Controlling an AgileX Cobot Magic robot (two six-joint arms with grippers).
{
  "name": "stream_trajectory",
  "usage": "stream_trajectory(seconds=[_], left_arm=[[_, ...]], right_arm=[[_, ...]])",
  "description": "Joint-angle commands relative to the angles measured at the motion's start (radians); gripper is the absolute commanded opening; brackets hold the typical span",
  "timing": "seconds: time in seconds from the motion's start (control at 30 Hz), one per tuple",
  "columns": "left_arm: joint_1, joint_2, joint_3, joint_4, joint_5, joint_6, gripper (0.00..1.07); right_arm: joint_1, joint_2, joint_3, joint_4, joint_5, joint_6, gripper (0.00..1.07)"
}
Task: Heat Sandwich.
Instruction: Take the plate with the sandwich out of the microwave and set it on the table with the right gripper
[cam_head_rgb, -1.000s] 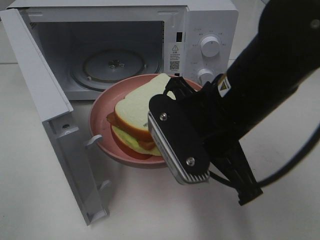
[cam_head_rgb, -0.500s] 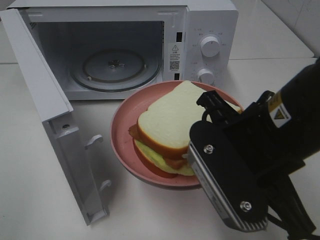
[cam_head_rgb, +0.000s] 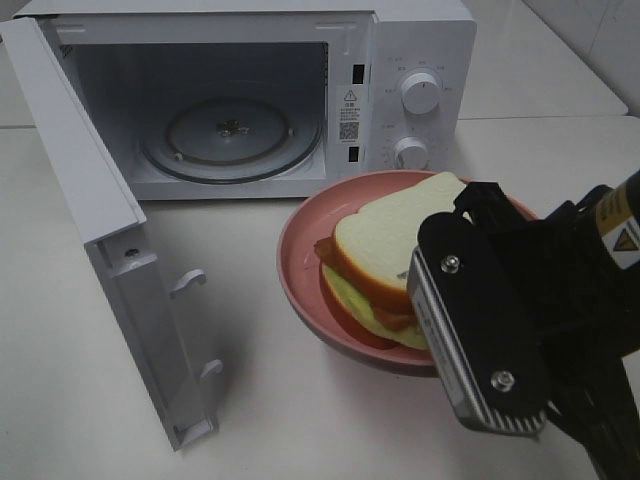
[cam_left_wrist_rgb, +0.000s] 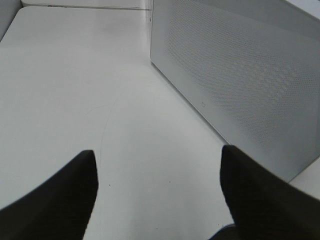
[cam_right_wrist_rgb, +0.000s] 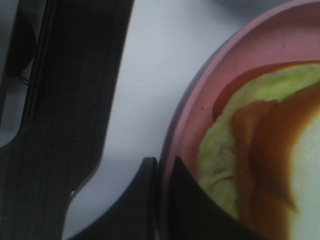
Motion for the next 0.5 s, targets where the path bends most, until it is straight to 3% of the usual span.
stream_trajectory(seconds=[0.03,0.1,0.2,0.27,0.33,0.5], left_arm=[[-0.004,-0.006,0.001,-0.003,-0.013,0.001,0.66],[-0.004,-0.006,0.001,-0.003,-0.013,0.001,0.66],[-0.004,-0.006,0.001,-0.003,-0.013,0.001,0.66],[-0.004,-0.006,0.001,-0.003,-0.013,0.001,0.66],[-0.004,-0.006,0.001,-0.003,-0.013,0.001,0.66],[-0.004,-0.006,0.001,-0.003,-0.013,0.001,0.66]], right_arm=[[0.002,-0.009,0.001,-0.114,-0.034,0.237,0.00],[0.002,-0.009,0.001,-0.157,-0.036,0.315,0.00],[0.002,-0.009,0.001,-0.342,-0.032,0.651,0.00],[0.002,-0.009,0.001,-0.379,-0.031,0.722,0.00],[0.002,-0.009,0.001,-0.499,-0.023,0.966,0.00],[-0.002,-0.009,0.001,-0.600,0.009,1.245,0.00]])
